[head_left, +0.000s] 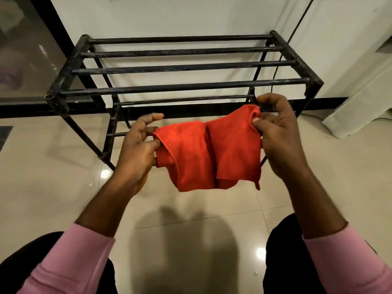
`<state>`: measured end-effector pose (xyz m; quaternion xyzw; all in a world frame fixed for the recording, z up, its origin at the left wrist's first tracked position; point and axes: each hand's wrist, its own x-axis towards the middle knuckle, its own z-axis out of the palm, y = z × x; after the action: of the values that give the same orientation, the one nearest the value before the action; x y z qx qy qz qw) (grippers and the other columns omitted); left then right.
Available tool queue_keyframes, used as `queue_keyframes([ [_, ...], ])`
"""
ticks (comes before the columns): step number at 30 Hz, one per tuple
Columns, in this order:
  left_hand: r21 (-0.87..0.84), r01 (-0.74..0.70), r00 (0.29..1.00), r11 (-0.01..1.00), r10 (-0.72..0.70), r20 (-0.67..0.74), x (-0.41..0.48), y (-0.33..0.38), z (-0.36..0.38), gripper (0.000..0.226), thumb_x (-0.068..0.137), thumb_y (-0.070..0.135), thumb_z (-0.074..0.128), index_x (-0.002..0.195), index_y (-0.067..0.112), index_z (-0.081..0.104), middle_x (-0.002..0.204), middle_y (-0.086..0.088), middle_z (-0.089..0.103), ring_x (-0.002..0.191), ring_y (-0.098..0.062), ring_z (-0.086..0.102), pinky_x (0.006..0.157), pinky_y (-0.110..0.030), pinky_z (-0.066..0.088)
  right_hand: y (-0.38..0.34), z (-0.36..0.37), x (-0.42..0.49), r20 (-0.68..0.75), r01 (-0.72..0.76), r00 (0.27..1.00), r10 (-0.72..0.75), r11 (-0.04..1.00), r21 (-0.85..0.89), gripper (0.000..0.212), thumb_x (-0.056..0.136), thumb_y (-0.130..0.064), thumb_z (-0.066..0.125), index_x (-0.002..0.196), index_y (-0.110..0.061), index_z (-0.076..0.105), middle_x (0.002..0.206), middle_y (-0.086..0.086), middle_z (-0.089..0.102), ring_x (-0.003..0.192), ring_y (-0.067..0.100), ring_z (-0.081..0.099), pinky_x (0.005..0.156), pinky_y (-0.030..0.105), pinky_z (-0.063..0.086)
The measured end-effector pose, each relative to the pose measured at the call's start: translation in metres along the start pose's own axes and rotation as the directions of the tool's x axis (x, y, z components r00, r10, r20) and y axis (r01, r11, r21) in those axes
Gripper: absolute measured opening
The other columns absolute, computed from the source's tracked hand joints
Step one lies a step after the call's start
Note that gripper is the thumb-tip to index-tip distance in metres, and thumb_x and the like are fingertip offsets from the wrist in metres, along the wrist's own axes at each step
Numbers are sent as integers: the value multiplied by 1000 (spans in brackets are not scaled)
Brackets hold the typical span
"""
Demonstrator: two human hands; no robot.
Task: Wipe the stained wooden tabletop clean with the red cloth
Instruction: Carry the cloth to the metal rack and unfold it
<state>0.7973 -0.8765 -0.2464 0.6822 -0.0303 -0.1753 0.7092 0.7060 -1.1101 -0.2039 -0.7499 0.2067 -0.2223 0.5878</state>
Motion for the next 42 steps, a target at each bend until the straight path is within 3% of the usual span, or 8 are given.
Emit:
queue_keyframes([
  [8,353,-241,970,904,219,102,5,8,-34,31,83,1,70,88,31,73,99,6,70,94,-4,67,82,-17,53,-3,-37,10,40,51,998,-51,999,-17,44,66,7,53,96,-21,68,85,-5,65,75,9,57,63,21,47],
  [15,343,-326,876,881,418,-241,16,12,-49,10,96,13,58,101,14,66,85,2,67,72,1,61,66,-18,53,10,-61,18,-95,197,965,-245,914,-354,14,77,-22,75,81,-14,64,77,1,59,68,5,54,58,20,46],
  [19,398,-333,776,855,488,-399,27,12,-66,17,96,23,54,107,14,65,106,-18,64,91,-18,63,80,-31,56,13,-79,29,-155,255,910,-384,814,-521,11,76,-22,75,78,-18,65,88,3,60,78,7,54,72,15,44],
  [22,428,-373,778,823,529,-338,24,16,-66,21,94,24,55,106,15,69,90,2,67,81,-2,61,78,-23,51,17,-82,29,-221,134,944,-244,898,-420,13,77,-22,76,80,-14,66,77,3,64,67,11,59,67,34,54],
  [26,659,-490,790,571,610,59,10,18,-36,18,90,25,58,94,13,71,88,4,61,80,-7,56,75,-21,46,15,-42,13,67,110,994,-92,921,-373,11,80,-17,74,88,-15,69,79,-1,67,67,12,64,63,34,57],
  [31,794,-454,831,403,513,215,5,20,3,16,92,40,60,98,27,68,81,14,62,78,-14,61,71,-35,50,2,33,-14,495,83,868,38,972,-221,37,75,-29,78,108,-19,67,88,-4,70,80,7,67,72,24,55],
  [37,566,-488,866,665,452,215,8,17,27,5,83,43,64,84,38,64,76,18,65,73,-1,61,68,-24,50,5,70,-20,485,175,874,-17,943,-283,28,77,-18,66,105,-21,63,89,-4,68,81,14,65,72,43,54],
  [42,334,-449,870,829,320,375,9,14,22,37,64,43,83,94,49,63,88,6,67,79,-13,63,73,-30,54,-3,58,-10,359,241,921,-148,943,-231,28,77,-3,53,89,-23,69,82,-11,68,81,7,63,74,31,51],
])
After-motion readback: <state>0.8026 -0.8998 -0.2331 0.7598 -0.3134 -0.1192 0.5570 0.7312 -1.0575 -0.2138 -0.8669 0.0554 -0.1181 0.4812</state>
